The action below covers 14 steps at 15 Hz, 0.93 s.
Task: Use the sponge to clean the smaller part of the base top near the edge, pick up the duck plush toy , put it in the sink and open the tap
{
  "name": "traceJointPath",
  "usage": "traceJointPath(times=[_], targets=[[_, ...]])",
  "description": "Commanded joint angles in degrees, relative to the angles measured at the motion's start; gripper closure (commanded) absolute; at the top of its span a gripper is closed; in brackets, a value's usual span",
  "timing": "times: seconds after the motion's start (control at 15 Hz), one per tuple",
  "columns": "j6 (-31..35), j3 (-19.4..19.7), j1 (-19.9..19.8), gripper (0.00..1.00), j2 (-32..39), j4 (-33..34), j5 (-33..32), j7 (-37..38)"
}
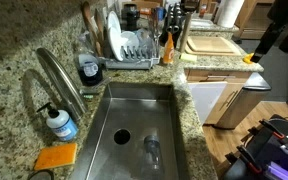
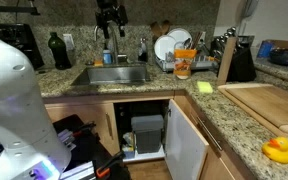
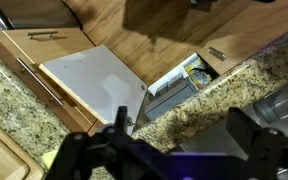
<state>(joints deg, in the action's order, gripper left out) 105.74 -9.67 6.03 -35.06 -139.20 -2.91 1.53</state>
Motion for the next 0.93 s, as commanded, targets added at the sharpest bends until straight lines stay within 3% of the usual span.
traceJointPath(times=[0.0, 0.2, 0.27, 0.33, 0.73, 0.8, 0.87], targets=[[-0.2, 0.5, 0.6, 0.00, 0.1, 0.1, -0.3, 0.3], [-0.2, 0.5, 0.6, 0.00, 0.1, 0.1, -0.3, 0.3], [0.9, 0.7, -1.1, 0.00, 1.9, 0.3, -1.5, 2.1], [7.5, 1.4, -3.6, 0.00, 3.9, -0.5, -3.0, 5.4], [25.0, 10.4, -10.4, 0.00, 15.6, 3.0, -1.2, 9.8], [24.8, 11.1, -11.2, 0.00, 17.4, 3.9, -0.3, 11.4], [23.2, 10.3, -10.1, 0.00, 13.6, 1.8, -1.7, 8.9]])
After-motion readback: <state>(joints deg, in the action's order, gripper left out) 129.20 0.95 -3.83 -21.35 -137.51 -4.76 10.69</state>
